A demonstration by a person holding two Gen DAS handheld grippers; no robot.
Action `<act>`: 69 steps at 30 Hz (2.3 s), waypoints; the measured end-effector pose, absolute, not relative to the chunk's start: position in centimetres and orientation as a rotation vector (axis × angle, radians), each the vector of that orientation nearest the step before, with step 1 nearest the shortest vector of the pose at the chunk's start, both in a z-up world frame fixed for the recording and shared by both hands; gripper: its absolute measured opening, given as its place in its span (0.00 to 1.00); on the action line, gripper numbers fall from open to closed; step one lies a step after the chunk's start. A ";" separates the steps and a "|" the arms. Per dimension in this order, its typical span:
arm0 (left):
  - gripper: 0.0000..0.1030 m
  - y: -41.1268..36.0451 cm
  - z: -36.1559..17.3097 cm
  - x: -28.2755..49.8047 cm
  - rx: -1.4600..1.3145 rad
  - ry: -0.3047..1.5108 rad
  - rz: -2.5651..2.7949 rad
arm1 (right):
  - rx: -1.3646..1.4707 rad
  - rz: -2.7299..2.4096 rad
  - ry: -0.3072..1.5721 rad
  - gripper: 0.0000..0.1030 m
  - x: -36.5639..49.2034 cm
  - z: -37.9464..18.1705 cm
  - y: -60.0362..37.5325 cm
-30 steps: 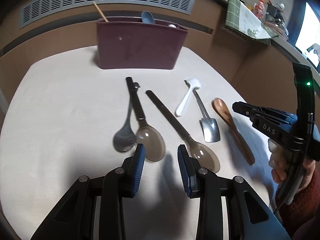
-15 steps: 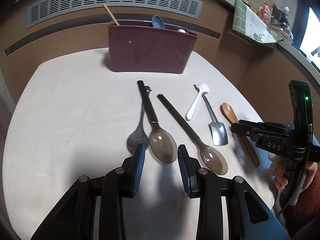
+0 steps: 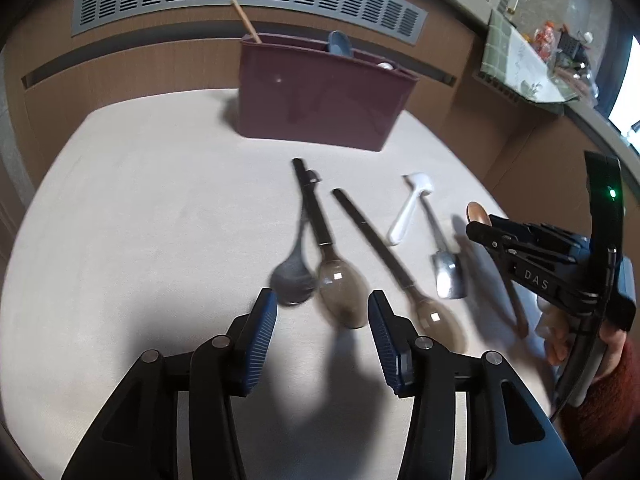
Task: Organize utensils
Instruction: 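Grasp the wooden spoon by its handle with the right tool, then grasp the dark metal spoon with the left tool while the right tool lifts the wooden spoon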
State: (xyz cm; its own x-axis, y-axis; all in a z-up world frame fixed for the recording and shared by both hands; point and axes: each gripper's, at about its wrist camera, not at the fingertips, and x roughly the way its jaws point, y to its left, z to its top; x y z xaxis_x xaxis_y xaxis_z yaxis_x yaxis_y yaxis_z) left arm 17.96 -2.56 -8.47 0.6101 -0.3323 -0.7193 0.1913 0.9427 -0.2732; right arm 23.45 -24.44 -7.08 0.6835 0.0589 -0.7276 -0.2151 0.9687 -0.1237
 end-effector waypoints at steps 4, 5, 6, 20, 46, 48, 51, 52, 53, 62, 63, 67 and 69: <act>0.52 -4.4 -8.7 17.9 -0.168 0.876 -0.352 | -0.167 0.159 0.801 0.25 22.8 -6.5 -25.7; 0.52 -4.7 -8.9 18.0 -0.161 0.886 -0.352 | -0.159 0.162 0.804 0.25 22.7 -6.5 -25.8; 0.52 -5.0 -9.0 18.1 -0.153 0.896 -0.350 | -0.153 0.164 0.805 0.25 22.6 -6.5 -25.9; 0.52 -4.7 -9.5 18.3 -0.147 0.908 -0.271 | -0.111 0.172 0.817 0.25 22.0 -7.0 -26.4; 0.32 -7.2 -9.8 19.9 -0.131 0.863 -0.013 | -0.101 0.128 0.705 0.25 20.4 -6.0 -27.5; 0.32 -6.0 -9.1 19.8 -0.184 0.837 -0.043 | -0.121 0.120 0.685 0.25 20.1 -5.4 -27.3; 0.32 -4.4 -6.4 18.6 -0.168 0.705 -0.028 | -0.140 0.121 0.656 0.25 19.8 -4.6 -27.2; 0.32 -3.7 -5.3 18.1 -0.161 0.662 -0.024 | -0.138 0.126 0.653 0.25 19.8 -4.3 -27.2; 0.32 -3.1 -4.6 17.8 -0.164 0.634 -0.024 | -0.126 0.139 0.651 0.25 19.8 -4.0 -27.1; 0.32 0.0 0.5 15.5 -0.137 0.480 -0.030 | -0.045 0.226 0.650 0.26 19.7 -1.6 -26.4; 0.32 0.0 0.7 15.5 -0.144 0.480 -0.042 | -0.041 0.230 0.643 0.26 19.6 -1.2 -26.3; 0.31 0.4 1.5 15.2 -0.161 0.481 -0.074 | -0.047 0.228 0.625 0.26 19.2 -0.2 -26.1; 0.31 0.5 1.8 15.1 -0.164 0.477 -0.084 | -0.060 0.220 0.617 0.26 19.1 0.1 -25.9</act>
State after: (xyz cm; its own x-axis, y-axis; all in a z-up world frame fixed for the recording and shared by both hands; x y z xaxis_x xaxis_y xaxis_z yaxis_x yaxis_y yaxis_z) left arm 15.06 0.49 1.80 0.8851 -0.1190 -0.4499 0.0423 0.9833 -0.1769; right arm 19.14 -25.88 0.06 0.7929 0.1869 -0.5800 -0.2228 0.9748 0.0094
